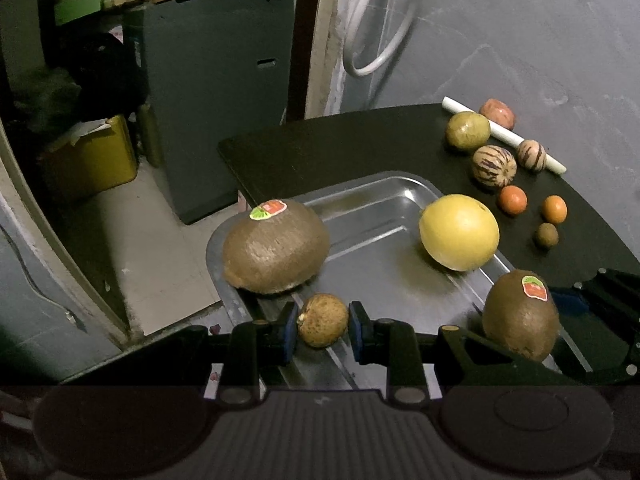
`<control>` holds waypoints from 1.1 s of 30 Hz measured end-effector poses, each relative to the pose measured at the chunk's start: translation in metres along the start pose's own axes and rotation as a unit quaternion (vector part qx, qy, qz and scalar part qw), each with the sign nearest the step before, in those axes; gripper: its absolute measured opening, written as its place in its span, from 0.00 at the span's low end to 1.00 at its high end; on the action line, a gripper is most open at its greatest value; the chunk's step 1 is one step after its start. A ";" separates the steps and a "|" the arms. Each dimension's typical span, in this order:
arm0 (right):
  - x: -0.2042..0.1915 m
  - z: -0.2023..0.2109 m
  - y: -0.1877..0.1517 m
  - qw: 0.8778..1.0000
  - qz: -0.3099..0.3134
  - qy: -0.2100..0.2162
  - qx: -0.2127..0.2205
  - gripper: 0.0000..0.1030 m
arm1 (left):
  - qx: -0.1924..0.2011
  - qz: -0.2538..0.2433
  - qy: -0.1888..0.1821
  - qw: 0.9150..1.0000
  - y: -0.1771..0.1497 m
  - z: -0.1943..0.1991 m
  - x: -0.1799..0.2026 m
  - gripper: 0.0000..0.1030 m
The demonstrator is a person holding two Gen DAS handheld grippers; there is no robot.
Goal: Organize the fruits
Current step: 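Lower both kiwis into the tray and open both tools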
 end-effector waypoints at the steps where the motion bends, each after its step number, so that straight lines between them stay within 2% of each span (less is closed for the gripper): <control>1: 0.000 -0.001 0.000 1.000 0.000 0.000 0.000 0.62 | -0.001 0.000 0.000 1.000 -0.001 0.000 0.000 0.28; 11: 0.000 -0.004 -0.002 1.000 -0.004 0.005 -0.006 0.62 | -0.003 -0.003 0.001 1.000 -0.002 0.000 0.002 0.29; 19: 0.001 -0.001 -0.004 1.000 0.004 0.002 -0.003 0.63 | -0.005 0.007 -0.008 1.000 -0.004 0.004 0.000 0.40; 28: 0.004 0.018 -0.006 1.000 -0.004 0.000 0.010 0.71 | 0.009 0.017 -0.011 1.000 -0.006 0.021 0.005 0.62; 33: 0.009 0.034 -0.010 1.000 -0.015 -0.007 0.020 0.77 | 0.021 0.031 -0.006 0.999 -0.007 0.035 0.007 0.82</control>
Point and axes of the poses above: each gripper's, at about its wrist camera, not at the fingertips, and z roughly against the way its jaws point, x to its right, y to its top, the point moved 5 cm from there along -z, roughly the way its jaws point, and after that the axes turned 3 degrees about z, right-handed, at the moved point
